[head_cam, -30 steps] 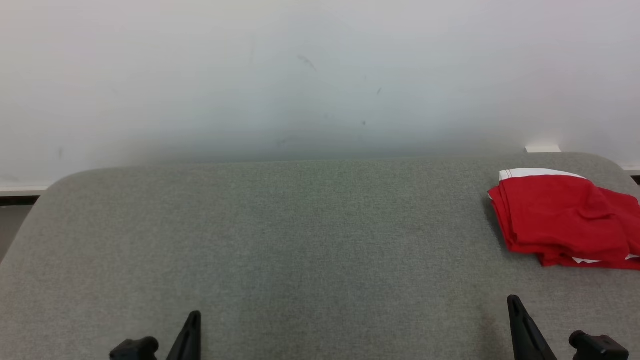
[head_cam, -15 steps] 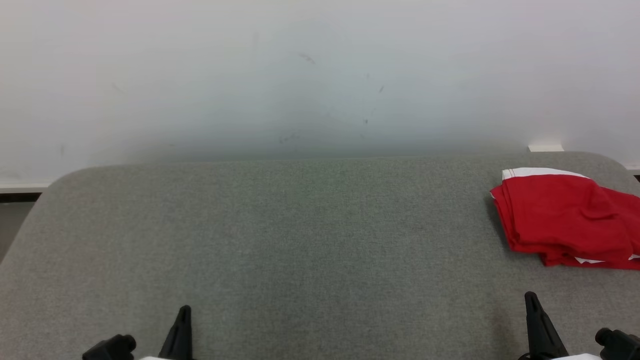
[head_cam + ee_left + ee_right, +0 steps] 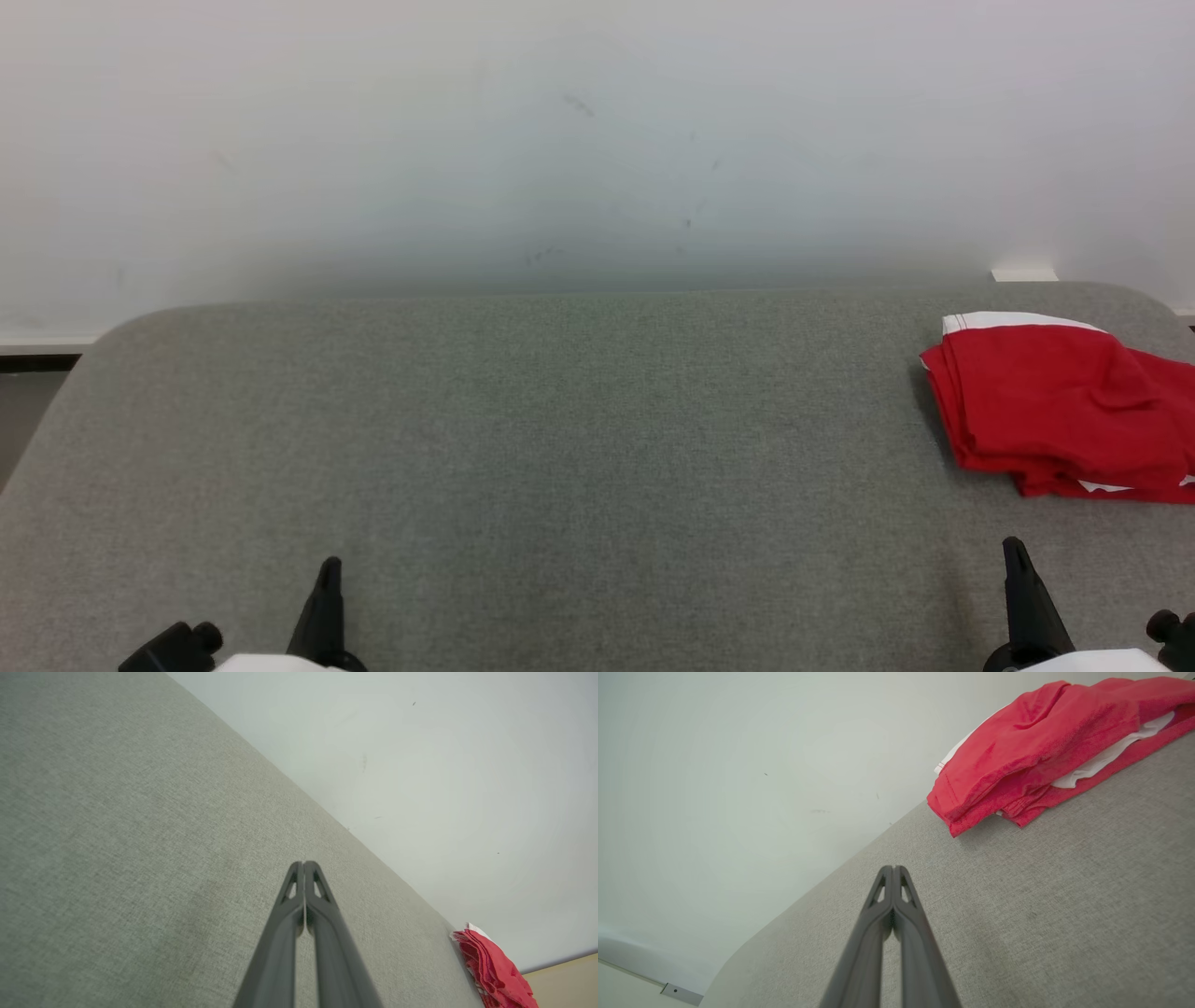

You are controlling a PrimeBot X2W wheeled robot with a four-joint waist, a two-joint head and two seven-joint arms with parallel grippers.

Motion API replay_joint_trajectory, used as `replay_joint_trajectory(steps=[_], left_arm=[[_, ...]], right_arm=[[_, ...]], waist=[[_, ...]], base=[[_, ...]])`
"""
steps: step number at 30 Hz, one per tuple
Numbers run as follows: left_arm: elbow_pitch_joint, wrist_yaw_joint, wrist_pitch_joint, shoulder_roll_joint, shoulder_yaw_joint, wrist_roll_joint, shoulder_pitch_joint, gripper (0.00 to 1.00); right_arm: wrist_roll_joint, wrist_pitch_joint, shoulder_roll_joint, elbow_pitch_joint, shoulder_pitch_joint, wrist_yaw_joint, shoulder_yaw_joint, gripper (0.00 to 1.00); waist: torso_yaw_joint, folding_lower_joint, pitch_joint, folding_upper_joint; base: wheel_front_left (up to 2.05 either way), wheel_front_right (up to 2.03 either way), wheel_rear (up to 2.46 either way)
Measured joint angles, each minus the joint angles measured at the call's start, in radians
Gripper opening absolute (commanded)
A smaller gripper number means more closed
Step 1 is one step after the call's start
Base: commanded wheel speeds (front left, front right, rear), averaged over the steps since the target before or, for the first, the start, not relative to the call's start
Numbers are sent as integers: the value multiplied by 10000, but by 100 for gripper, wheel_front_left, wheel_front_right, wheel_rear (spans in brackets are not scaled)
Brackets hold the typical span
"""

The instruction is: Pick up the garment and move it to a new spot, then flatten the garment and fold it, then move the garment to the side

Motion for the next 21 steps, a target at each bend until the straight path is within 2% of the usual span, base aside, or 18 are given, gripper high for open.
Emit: replay_joint_trajectory(steps=[21], left_arm=[[-349,-40,677,8,291,-2700,-130,0]], right_arm=[[2253,665,8,-215,-170,0,-435,0]], waist=[[79,0,75,0]], base=[[0,0,0]])
